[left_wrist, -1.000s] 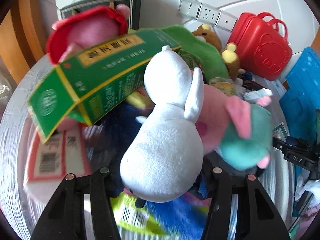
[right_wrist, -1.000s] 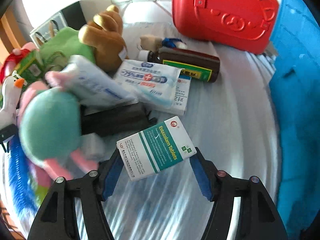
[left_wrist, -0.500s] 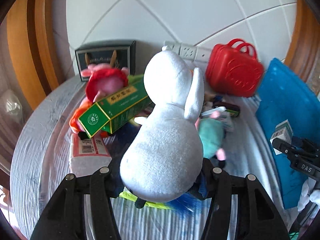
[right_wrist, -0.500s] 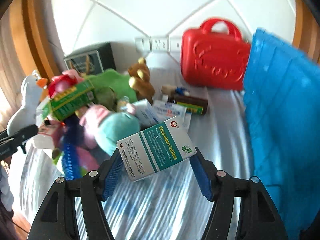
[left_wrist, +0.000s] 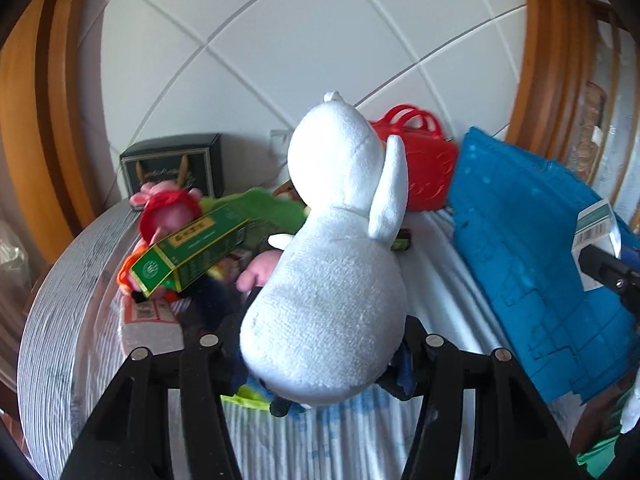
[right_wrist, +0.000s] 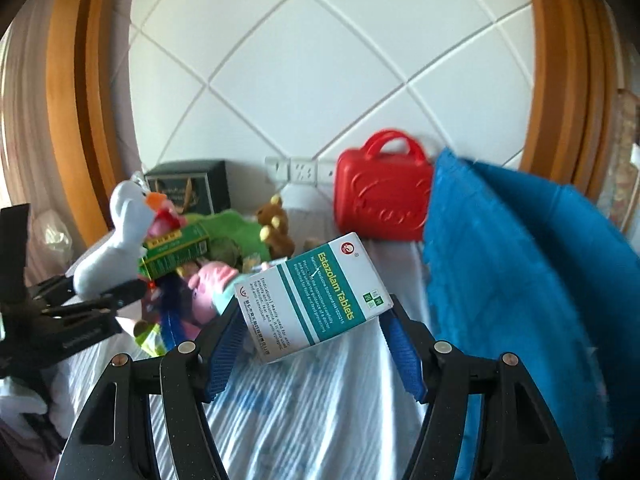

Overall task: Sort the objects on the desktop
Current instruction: 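Carry the white rabbit and Estazolam box in both tools toward the crate, then open left tool dropping the rabbit while right tool releases the Estazolam box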

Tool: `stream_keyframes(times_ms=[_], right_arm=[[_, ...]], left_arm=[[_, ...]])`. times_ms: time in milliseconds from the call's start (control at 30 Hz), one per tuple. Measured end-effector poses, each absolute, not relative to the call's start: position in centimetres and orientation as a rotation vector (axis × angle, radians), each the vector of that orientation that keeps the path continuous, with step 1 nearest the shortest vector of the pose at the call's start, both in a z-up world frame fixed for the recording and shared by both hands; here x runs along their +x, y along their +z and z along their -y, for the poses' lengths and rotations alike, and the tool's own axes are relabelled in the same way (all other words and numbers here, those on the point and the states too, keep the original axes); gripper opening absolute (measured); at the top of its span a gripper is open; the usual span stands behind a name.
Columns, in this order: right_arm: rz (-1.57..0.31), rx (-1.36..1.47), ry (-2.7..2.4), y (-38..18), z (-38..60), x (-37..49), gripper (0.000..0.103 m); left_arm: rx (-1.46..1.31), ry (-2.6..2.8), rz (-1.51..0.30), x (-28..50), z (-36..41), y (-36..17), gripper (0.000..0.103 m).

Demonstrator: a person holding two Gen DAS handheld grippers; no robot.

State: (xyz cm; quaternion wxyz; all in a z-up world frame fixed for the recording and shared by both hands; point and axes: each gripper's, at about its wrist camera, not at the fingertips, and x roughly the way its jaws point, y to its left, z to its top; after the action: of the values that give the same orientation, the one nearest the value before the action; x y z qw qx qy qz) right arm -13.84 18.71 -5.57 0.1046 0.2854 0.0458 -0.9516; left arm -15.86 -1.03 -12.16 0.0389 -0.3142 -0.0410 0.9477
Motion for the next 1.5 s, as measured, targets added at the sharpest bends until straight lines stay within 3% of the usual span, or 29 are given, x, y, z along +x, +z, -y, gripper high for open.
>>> stream_keyframes(times_ms=[367, 900, 1167, 1500], right_arm=[[-0.127, 0.666, -2.910, -0.9, -29.5, -10.6, 0.067], [-0.099, 0.831, -3.070, -1.4, -53.2, -13.1, 0.067], [-0.078, 0.951, -3.043, -3.8, -57.6, -13.0, 0.067], [-0.126, 1.064, -3.015, -5.3, -59.6, -14.1, 0.067]], left_arm=[[-0.756, 2.876, -0.017, -13.0, -12.6, -7.0, 0.055], [-0.709, 2.744, -0.200, -12.2, -40.0, -2.2, 0.055], [-0.822, 2.689, -0.259, -14.0, -46.7, -3.3, 0.055], [-0.913, 2.665, -0.258, -15.1, -49.1, -4.5, 0.064]])
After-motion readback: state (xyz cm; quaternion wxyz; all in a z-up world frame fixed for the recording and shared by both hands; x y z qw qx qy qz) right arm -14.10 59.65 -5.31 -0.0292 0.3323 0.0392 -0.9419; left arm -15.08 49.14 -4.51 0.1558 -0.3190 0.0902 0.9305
